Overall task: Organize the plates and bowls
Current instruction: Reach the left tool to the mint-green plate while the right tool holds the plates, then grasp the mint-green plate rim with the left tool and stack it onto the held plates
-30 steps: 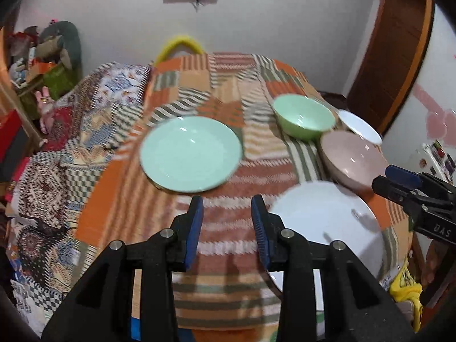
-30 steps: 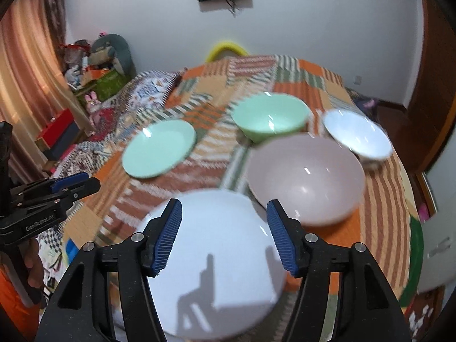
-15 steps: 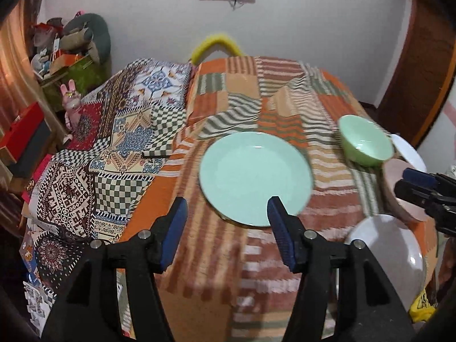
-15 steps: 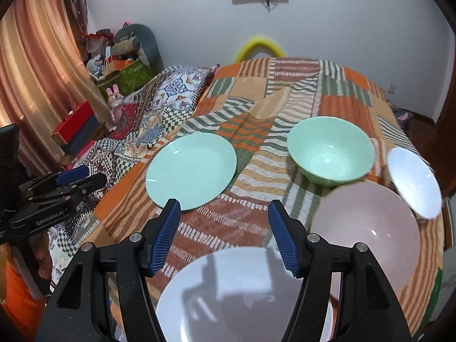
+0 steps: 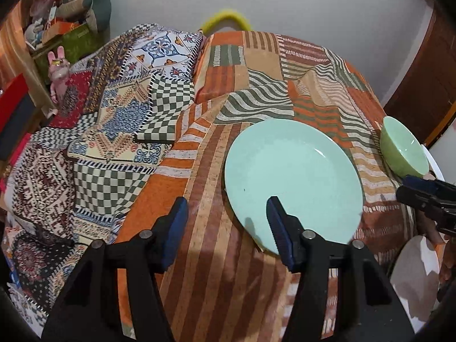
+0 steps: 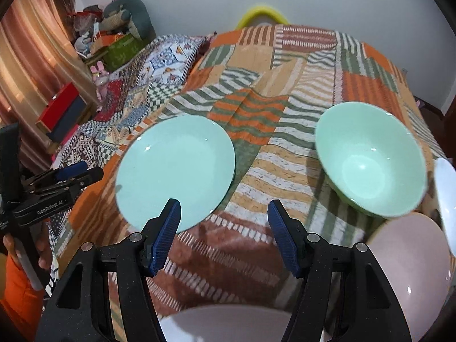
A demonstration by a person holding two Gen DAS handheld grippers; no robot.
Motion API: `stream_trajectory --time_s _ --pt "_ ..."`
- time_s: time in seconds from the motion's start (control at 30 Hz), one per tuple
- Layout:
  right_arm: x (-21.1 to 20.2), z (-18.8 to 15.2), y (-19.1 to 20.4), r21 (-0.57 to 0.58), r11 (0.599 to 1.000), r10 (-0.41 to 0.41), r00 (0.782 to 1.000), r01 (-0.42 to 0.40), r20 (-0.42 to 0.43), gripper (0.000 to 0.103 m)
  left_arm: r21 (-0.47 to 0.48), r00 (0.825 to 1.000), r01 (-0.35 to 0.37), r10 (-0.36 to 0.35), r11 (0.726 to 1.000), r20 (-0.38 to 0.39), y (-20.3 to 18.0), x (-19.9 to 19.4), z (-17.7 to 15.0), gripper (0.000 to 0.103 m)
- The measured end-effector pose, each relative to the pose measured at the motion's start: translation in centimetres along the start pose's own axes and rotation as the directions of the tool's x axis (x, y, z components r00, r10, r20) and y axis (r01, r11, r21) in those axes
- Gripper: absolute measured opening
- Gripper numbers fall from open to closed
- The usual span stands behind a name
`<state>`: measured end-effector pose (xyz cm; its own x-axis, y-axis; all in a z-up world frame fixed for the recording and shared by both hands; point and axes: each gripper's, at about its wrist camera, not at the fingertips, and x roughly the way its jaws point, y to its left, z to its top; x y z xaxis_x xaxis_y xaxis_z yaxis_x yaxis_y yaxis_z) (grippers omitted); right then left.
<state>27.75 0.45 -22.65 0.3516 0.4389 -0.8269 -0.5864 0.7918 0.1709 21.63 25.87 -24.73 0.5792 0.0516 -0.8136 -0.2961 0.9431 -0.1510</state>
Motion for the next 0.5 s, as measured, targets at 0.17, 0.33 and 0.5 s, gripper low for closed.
stream_trajectory --time_s 0.17,0.33,0.5 --pt "2.5 0.7 0.1 0.019 0.999 0.037 0.997 -0.036 -0.067 0.038 0.012 1.0 0.022 -0.022 1.0 -0.009 0.1 2.3 0.6 0.034" --pt "4.5 1.2 -0.4 0.063 0.996 0.065 0.992 -0.058 -0.112 0.027 0.015 0.999 0.035 -0.034 0.999 -0.032 0.2 4.1 0.7 0.021" --pt "5.9 1.6 -0.5 0.07 0.997 0.049 0.986 -0.038 -0.16 0.026 0.0 0.997 0.062 -0.062 0.998 -0.045 0.3 5.2 0.8 0.021"
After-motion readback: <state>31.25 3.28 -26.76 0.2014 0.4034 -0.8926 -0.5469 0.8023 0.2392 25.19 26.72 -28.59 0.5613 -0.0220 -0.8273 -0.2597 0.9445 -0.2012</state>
